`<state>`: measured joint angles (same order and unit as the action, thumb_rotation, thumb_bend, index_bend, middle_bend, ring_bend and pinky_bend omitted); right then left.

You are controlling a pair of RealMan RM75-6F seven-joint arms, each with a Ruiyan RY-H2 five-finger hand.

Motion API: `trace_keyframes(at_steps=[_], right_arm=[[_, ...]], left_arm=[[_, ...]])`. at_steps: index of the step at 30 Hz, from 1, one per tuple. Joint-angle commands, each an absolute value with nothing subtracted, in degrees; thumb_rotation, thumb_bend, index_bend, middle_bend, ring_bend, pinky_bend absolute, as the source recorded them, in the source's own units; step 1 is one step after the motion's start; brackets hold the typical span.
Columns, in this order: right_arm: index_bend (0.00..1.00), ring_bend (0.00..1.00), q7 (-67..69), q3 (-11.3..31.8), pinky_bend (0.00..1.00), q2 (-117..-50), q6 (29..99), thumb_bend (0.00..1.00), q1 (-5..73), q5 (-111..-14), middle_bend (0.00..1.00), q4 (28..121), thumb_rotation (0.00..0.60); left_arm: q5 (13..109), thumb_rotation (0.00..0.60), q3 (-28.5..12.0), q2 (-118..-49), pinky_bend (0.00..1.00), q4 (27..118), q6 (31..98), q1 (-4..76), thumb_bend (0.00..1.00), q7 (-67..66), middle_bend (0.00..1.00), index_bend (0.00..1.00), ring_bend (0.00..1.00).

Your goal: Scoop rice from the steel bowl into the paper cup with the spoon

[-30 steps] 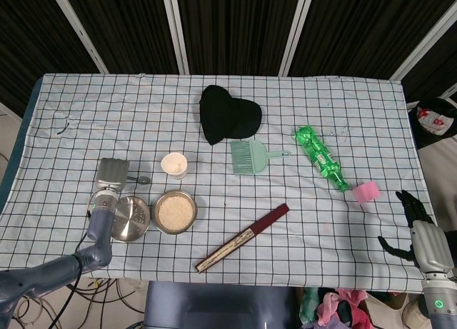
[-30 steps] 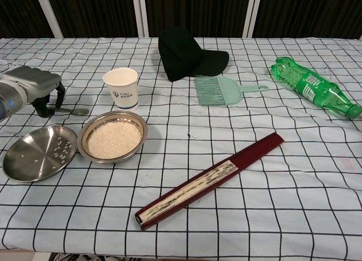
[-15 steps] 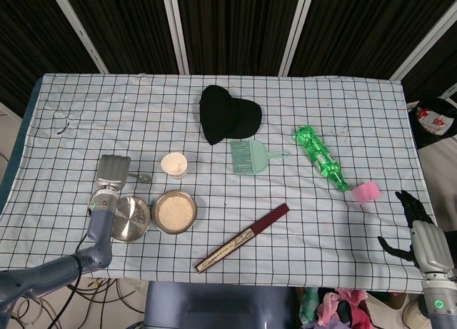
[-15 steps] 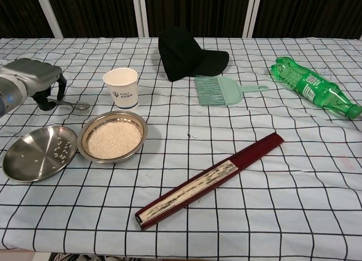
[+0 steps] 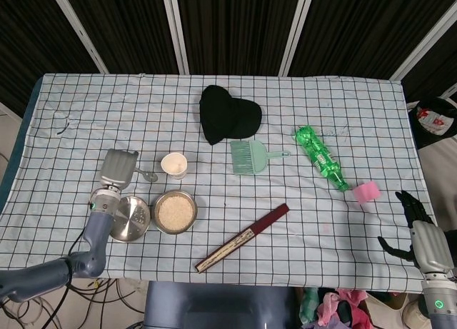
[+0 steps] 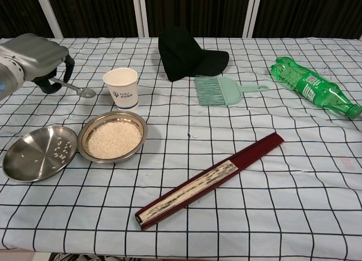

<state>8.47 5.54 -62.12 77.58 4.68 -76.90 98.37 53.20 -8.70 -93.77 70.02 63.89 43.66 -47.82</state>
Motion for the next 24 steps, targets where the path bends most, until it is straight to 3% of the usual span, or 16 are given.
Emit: trace_keyframes(at_steps=[1, 12, 24], right_arm=[[0.0, 0.0, 8.5, 5.6, 0.17, -62.1, 77.5, 0.21, 4.7, -76.8, 0.0, 98.4, 0.6], [0.0, 0.0, 9.2, 5.8, 0.17, -62.0, 77.4, 0.21, 4.8, -76.5, 0.0, 98.4, 0.6], [0.0, 0.0, 9.5, 5.9, 0.17, -61.9, 77.2, 0.21, 4.8, -76.3, 0.0, 98.6, 0.6]], left_arm=[[55.0, 0.6, -7.9, -92.0, 1.0, 73.4, 65.5, 43.8, 0.45, -50.2, 1.0, 0.69, 1.0], [62.8, 0.6, -4.1, -89.1, 1.0, 82.0, 68.5, 44.7, 0.46, -57.9, 1.0, 0.72, 1.0], [70.0, 0.6, 0.2, -89.4, 1.0, 81.9, 66.5, 47.4, 0.47, -68.0, 1.0, 0.73, 1.0]])
